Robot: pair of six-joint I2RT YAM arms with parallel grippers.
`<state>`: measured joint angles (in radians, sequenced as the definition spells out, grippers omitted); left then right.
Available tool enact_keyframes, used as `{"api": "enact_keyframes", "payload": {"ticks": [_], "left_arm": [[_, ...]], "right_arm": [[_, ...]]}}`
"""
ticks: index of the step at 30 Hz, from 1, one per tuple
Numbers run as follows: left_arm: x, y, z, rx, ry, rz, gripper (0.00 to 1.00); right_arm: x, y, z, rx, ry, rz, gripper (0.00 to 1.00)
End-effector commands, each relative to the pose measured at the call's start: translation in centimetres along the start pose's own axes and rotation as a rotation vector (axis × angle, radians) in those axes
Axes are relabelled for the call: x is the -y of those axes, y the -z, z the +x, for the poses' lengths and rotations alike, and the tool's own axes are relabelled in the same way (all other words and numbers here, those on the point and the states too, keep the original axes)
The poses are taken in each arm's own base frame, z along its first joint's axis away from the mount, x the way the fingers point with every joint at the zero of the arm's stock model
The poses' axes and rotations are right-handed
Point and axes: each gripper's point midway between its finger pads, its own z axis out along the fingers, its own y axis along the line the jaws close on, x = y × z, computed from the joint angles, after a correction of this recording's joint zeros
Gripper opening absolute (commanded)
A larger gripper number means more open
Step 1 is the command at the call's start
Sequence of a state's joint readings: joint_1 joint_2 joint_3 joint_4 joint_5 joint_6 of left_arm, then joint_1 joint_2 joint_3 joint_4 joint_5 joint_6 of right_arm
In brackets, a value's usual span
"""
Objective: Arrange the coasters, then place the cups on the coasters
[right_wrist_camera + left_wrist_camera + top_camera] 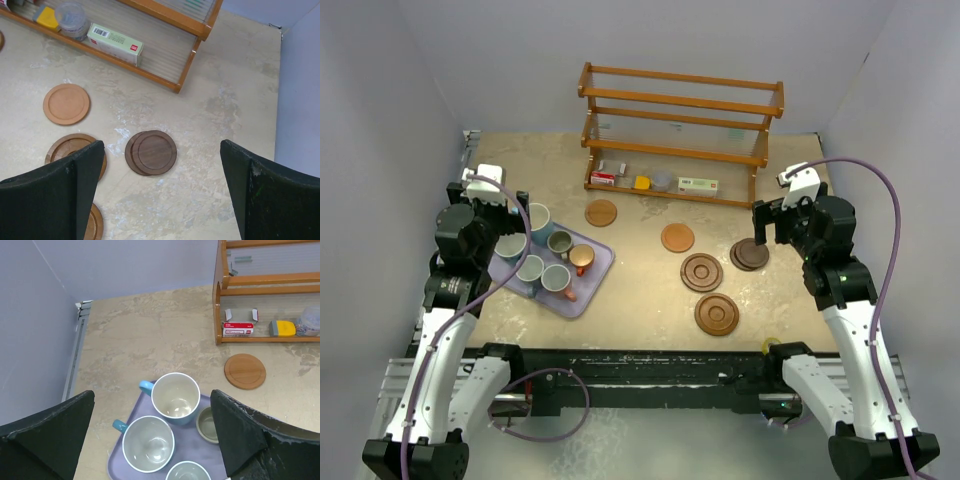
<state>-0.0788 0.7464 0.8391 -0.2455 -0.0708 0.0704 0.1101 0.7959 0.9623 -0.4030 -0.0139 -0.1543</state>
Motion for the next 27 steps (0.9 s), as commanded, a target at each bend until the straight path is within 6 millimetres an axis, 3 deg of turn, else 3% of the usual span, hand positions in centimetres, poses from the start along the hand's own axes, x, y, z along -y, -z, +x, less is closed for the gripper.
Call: {"api": "enact_keyframes", "payload": {"ticks": [1,10,15,16,21,27], "left_arm": [[0.0,0.4,-2.3,0.082,0.008,0.015,0.95],[0.5,0.6,-2.8,0.091,-0.009,0.048,0.95],[2.1,0.7,-3.3,0.090,-0.067,0.154,0.95],[2.4,0.8,-3.4,0.088,-0.078,0.176,0.95],[4.7,0.8,-2.4,0.049,-0.167,0.329,0.95],[6.9,1.1,-0.7,0.015,-0.273,0.481,0.95]], "right_arm": [[0.4,0.3,-1.5,0.061,0.014,0.009,1.00],[0.5,0.3,-1.6,0.050,0.023,0.013,1.00],[-0.3,0.6,-1.0,0.025,0.046,-0.041,1.00],[-0.4,1.0,-1.9,0.042,0.055,-0.050,1.00],[-1.0,1.0,-1.6,0.037,0.078,-0.087,1.00],[-1.5,0.5,0.3,0.027,0.089,-0.099,1.00]]}}
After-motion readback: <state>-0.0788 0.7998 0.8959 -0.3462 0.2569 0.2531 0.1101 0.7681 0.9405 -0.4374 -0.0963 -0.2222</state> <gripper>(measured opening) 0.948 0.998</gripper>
